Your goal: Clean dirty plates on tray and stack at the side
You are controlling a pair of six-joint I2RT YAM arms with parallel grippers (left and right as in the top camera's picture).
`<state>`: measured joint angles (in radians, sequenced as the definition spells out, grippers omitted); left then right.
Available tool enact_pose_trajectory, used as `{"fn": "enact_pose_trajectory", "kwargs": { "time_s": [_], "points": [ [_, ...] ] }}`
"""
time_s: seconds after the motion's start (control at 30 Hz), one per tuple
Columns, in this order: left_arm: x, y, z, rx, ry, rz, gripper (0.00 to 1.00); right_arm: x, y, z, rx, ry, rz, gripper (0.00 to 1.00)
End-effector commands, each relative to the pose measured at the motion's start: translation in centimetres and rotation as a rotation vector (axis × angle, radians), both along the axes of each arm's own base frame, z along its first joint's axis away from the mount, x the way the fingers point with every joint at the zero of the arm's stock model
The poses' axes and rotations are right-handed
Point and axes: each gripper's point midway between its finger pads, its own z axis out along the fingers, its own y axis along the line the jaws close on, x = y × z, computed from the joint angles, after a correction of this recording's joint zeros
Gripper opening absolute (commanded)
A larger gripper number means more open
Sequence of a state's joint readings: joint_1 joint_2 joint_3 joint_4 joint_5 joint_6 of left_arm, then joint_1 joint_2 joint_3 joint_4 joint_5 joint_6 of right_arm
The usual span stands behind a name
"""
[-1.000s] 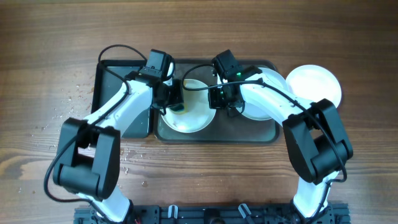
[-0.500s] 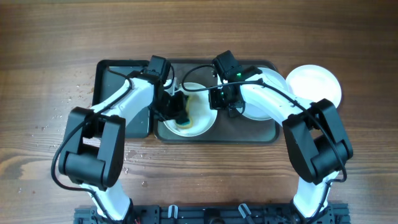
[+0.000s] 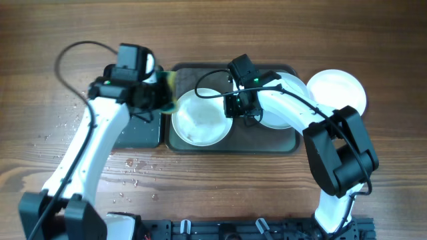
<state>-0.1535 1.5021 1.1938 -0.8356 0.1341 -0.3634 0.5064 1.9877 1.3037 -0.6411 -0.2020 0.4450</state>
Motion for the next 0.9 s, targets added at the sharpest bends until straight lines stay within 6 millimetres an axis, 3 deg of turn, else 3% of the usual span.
{"fn": "enact_pose_trajectory", "kwargs": {
  "time_s": [0.0,0.13,0.23,0.27,0.4,0.53,0.77,0.83,0.87],
  "points": [
    [0.0,7.9,0.1,0.303,-0.005,0.195,0.04,-0.3,0.2,-0.3,-0.001,0.007,0.005,0.34],
    [-1.2,10.6,-2.2,0.310,0.064,0.300,0.04,-0.6,0.1,-1.1,-0.008,0.019,0.004,0.32],
    [-1.6,11.2,-4.0,0.310,0.080,0.316,0.04,-0.9,-0.1,-2.2,-0.001,0.008,0.005,0.32],
    [-1.7,11.3,-4.6,0.309,0.078,0.316,0.04,-1.0,-0.1,-2.4,0.000,0.007,0.005,0.27],
    [-1.8,10.5,-6.2,0.268,0.072,0.294,0.04,-1.0,-0.1,-2.5,0.006,0.005,0.003,0.10],
    [-1.4,8.9,-7.1,0.208,0.047,0.199,0.04,-0.9,-0.1,-2.5,0.008,0.007,-0.011,0.09],
    [-2.0,8.8,-9.5,0.217,0.061,0.159,0.04,-0.9,0.0,-2.5,0.009,0.008,-0.017,0.09],
    [-2.1,8.4,-10.5,0.194,0.088,0.146,0.06,-0.9,0.0,-2.5,0.009,0.007,-0.017,0.09],
    [-2.2,8.2,-11.0,0.188,0.102,0.143,0.14,-0.9,0.0,-2.5,0.009,0.007,-0.016,0.10]
  ]
}}
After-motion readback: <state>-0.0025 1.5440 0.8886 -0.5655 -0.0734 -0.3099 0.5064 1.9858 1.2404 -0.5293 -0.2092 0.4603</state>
